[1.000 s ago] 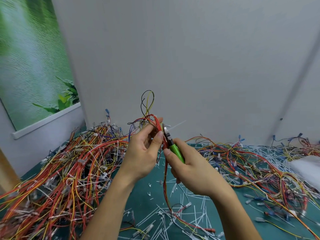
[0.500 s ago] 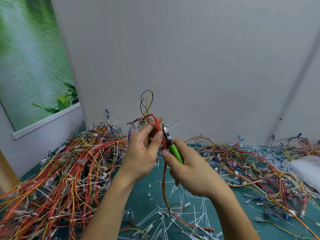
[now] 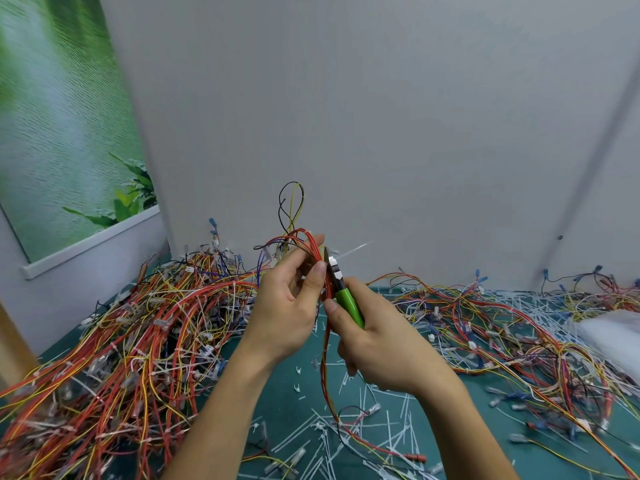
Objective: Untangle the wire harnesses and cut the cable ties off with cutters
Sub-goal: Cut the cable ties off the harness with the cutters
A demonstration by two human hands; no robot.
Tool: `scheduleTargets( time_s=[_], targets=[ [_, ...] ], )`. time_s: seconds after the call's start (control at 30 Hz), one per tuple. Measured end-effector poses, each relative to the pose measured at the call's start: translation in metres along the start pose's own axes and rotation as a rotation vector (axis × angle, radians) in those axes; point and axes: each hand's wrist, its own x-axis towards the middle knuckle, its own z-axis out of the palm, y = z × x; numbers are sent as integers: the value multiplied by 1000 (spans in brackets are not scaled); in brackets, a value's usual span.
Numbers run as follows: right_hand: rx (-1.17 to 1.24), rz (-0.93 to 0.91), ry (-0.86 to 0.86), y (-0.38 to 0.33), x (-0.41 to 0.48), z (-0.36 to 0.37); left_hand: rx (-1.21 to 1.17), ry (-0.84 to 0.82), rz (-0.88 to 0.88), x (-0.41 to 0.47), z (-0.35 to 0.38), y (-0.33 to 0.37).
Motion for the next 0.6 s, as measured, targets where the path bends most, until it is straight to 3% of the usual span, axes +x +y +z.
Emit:
scheduleTargets(
  time_s=[0.43, 0.6],
  targets=[
    [-67, -3, 10, 2, 1, -3, -25, 31, -13, -2, 6, -1],
    [12, 34, -33, -3, -1, -4, -39, 41, -15, -2, 5, -2]
  ],
)
